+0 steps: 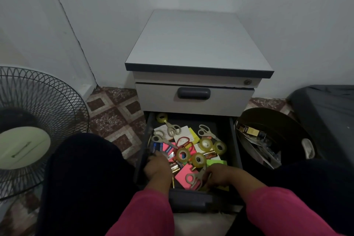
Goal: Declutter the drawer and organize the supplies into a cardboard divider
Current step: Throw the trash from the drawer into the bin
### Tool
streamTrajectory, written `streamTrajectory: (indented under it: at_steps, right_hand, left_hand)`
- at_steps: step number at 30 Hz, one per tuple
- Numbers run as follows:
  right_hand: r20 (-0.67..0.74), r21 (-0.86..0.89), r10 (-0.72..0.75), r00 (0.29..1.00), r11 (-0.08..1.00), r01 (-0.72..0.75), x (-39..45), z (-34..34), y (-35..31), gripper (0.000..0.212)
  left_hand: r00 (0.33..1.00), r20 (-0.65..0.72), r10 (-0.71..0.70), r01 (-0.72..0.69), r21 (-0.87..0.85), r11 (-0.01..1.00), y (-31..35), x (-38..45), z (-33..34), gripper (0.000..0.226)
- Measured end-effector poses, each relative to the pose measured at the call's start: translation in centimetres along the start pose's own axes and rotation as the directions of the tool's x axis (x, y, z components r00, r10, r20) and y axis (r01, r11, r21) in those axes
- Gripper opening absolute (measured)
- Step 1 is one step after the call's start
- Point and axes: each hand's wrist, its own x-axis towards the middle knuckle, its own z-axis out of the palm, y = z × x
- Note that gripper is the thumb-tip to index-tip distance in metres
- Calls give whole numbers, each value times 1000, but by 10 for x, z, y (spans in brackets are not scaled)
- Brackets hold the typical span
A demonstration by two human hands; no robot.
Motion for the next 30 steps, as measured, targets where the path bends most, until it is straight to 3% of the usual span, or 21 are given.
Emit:
streamTrajectory:
  at_steps: [4,8,11,14,21,24,30]
  right_hand:
    - [-30,8,-39,999,999,39,0,-1,1,24]
    - [-62,13,-76,995,997,77,2,-3,1,24]
    - [-81,12,-77,994,997,79,4,-3,1,27]
    - [-74,5,-76,994,997,76,3,-4,-2,30]
    - [-63,-57,-96,993,994,92,-6,-11,-4,34]
    - [-69,-76,-120,990,990,115,-15,-25,-6,36]
    - [-190,0,-120,974,992,123,-40,-78,10,33]
  left_hand:
    - [987,-160,27,-28,-5,1000,0,7,-13,81]
    - [996,-89,12,-25,-149,989,-1,12,-15,92]
    - [997,-72,32,-46,-210,977,0,12,-16,78]
    - [994,-99,54,-65,-117,991,0,10,-18,62]
    - [982,-166,91,-103,-65,993,1,15,-13,53]
    - [970,-226,86,-115,-118,986,1,17,-16,49]
    - [937,-347,38,-198,-439,876,19,8,-39,45]
